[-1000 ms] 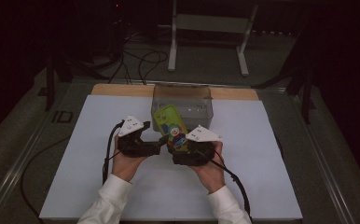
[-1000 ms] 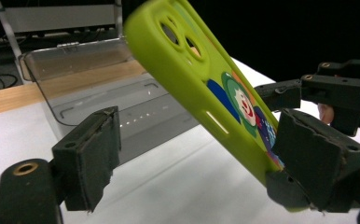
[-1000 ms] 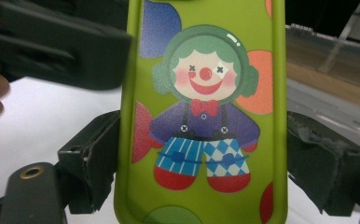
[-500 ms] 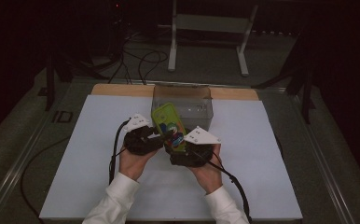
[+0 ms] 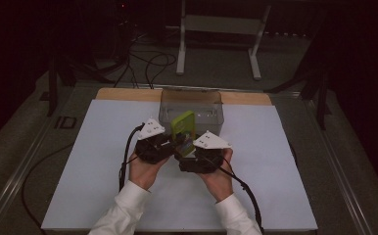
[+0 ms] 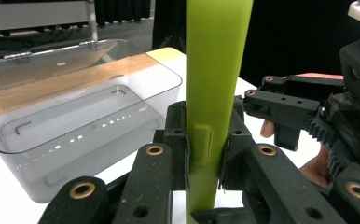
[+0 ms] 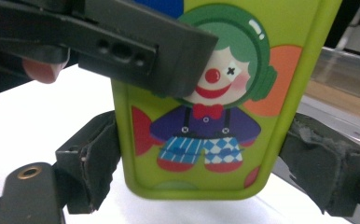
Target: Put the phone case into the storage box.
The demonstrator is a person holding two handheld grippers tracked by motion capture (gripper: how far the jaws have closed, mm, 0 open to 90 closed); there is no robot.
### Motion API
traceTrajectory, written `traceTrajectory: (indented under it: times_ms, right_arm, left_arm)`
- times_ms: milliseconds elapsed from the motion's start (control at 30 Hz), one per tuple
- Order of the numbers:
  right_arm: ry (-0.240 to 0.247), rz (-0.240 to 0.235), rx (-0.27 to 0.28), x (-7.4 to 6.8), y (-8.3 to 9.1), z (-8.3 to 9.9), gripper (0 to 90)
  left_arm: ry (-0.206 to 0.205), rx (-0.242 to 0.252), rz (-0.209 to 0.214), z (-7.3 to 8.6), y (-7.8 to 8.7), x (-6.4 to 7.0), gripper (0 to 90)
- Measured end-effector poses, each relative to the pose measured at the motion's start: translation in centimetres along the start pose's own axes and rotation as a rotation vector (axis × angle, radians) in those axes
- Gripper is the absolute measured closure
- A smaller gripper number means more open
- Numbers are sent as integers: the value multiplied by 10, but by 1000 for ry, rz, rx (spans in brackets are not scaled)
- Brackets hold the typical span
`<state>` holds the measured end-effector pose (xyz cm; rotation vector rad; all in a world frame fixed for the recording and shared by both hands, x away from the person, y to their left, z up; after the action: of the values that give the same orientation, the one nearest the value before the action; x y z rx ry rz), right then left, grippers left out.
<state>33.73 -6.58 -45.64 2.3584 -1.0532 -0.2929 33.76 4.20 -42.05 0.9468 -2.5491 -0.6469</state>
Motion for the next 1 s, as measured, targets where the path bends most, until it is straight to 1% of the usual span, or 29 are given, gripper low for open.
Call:
traceTrajectory:
  times_ms: [67, 200, 233, 267, 300, 367, 400, 467, 600, 767, 900, 1000]
  right_arm:
    - [17, 3, -8, 0, 1, 1, 128]
    - [25, 0, 3, 1, 5, 1, 125]
    - [25, 0, 3, 1, 5, 1, 125]
    - [19, -5, 9, 5, 7, 1, 125]
    - [12, -11, 9, 6, 9, 1, 125]
    - [13, -13, 11, 8, 10, 1, 125]
    - [4, -24, 12, 11, 13, 1, 125]
    - [7, -28, 15, 14, 15, 1, 126]
    - [5, -43, 17, 17, 20, 1, 126]
    - [-4, -51, 24, 24, 25, 0, 123]
    - [-5, -53, 27, 27, 28, -1, 116]
    - [-10, -58, 34, 32, 32, -2, 111]
  left_arm:
    - [-7, 3, -15, 0, 1, -1, 776]
    - [-7, 7, -29, -1, 7, -6, 776]
    - [-4, 11, -32, -1, 8, -7, 776]
    - [-6, 13, -38, -1, 11, -10, 776]
    - [-6, 13, -38, -1, 11, -10, 776]
    - [-4, 13, -41, -1, 13, -13, 776]
    - [-3, 14, -42, -1, 13, -14, 776]
    - [-5, 13, -42, -2, 14, -15, 776]
    - [-18, 9, -46, -2, 17, -17, 775]
    - [-40, 6, -51, -3, 22, -20, 775]
    - [-43, 5, -50, -3, 24, -21, 775]
    - [-63, -2, -51, -2, 27, -23, 775]
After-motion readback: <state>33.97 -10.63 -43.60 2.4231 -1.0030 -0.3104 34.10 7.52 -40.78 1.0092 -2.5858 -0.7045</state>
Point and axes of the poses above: each handheld gripper's, and its own axes: y roughly backward along the jaws, z roughly out of its underside, x roughly to its right, the point moved 6 cm from there along -y, roughly forward along the jaws, and after that the axes turned 9 degrees about -x, right-handed, at the moved point
